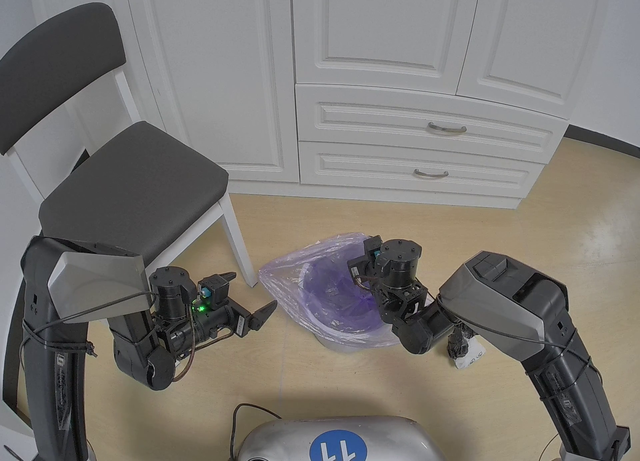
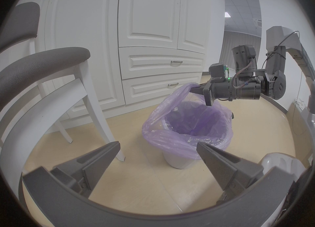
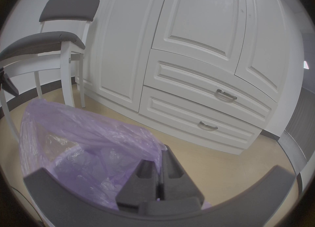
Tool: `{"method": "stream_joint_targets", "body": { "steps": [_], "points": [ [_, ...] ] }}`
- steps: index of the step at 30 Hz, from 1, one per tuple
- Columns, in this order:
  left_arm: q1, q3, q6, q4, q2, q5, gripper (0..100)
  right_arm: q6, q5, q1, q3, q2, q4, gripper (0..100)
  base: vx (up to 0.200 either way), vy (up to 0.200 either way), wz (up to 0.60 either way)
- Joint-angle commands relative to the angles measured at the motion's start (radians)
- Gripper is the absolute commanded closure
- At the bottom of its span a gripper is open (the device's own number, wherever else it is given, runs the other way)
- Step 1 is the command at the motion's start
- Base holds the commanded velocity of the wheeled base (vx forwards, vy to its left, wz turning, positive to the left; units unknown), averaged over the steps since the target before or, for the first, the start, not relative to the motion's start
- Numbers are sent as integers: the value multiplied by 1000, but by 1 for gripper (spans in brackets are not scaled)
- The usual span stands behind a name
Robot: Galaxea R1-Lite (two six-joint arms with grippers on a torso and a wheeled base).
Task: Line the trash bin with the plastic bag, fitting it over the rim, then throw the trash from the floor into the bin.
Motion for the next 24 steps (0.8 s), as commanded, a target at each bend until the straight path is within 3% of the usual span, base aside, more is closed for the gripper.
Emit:
{"method": "stream_joint_targets", "body": {
  "steps": [1, 7, 19, 24],
  "points": [
    [2, -24, 0, 2, 23, 2, 0, -30, 11, 4, -65, 9, 48, 100, 0, 0, 0],
    [9, -69, 0, 2, 56, 48, 0, -110, 11, 1, -203, 52, 111, 100, 0, 0, 0],
    [11, -67, 0, -1, 49, 53, 0, -121, 9, -14, -496, 147, 283, 100, 0, 0, 0],
    [11, -67, 0, -1, 47, 53, 0, -175, 9, -28, -505, 179, 292, 100, 0, 0, 0]
  ]
}}
